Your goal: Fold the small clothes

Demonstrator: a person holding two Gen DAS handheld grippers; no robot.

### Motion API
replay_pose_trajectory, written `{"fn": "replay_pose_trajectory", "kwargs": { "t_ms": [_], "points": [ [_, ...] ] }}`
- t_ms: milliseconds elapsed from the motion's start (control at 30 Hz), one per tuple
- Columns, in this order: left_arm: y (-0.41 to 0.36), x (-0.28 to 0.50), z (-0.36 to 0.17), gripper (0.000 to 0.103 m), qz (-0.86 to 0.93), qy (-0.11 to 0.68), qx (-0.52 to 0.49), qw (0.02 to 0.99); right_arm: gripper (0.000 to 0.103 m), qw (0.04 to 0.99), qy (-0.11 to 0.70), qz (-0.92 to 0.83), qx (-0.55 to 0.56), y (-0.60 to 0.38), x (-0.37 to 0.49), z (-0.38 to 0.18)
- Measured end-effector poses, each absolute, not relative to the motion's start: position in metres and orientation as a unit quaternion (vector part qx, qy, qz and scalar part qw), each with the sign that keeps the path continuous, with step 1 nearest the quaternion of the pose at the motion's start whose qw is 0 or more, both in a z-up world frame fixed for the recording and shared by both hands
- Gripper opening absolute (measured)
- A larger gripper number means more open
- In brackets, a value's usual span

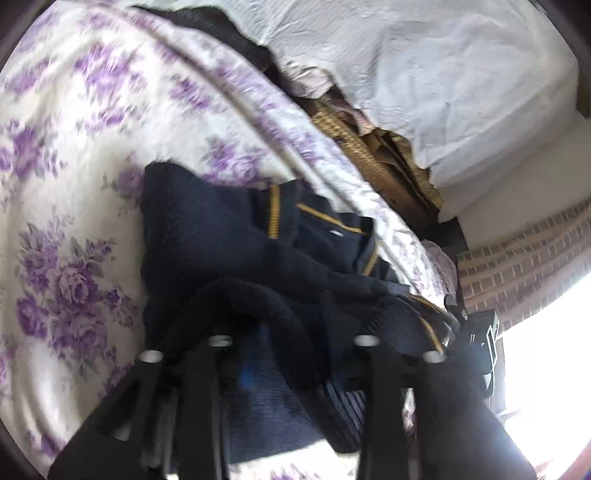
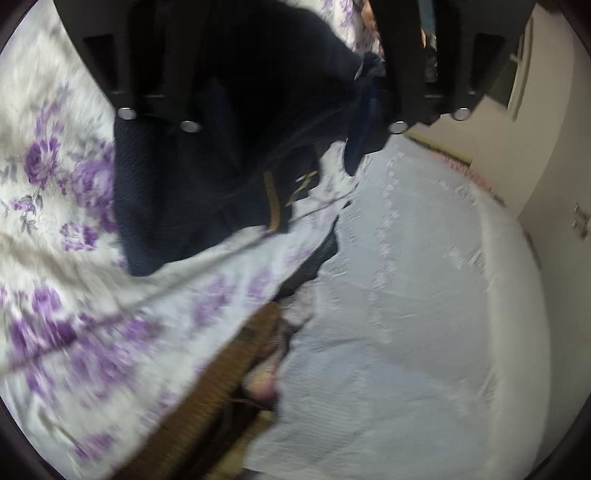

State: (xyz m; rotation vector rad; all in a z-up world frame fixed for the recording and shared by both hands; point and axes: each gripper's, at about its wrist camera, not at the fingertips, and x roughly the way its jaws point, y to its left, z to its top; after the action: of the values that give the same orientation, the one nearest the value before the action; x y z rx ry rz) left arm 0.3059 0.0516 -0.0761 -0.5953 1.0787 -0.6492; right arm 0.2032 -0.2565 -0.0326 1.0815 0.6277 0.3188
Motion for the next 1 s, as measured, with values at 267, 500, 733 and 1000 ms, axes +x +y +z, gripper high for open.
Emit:
{"fn": "replay_pose_trajectory", "kwargs": {
  "t_ms": [267,500,733,1000],
  "points": [
    [0.072,0.301,-0.059,0.071,-0.273,0.466,-0.327,0.775,0.061,0.822,0.266,0.158,0.478,-0.25,0.19,-0.005],
    [0.07,0.305,-0.065,0.071,-0.253,0.469,-0.302,0.79,0.051,0.863,0.257,0.066,0.43,-0.265,0.182,-0.007],
    [0.056,0.295,-0.033,0.082,-0.283,0.429,-0.25,0.82,0.049,0.916,0.293,0.046,0.271,-0.209,0.202,0.023],
    [0.034,0.319,-0.082,0.077,-0.194,0.479,-0.141,0.844,0.018,0.886,0.376,-0.033,0.268,-0.228,0.256,-0.038]
  ]
}}
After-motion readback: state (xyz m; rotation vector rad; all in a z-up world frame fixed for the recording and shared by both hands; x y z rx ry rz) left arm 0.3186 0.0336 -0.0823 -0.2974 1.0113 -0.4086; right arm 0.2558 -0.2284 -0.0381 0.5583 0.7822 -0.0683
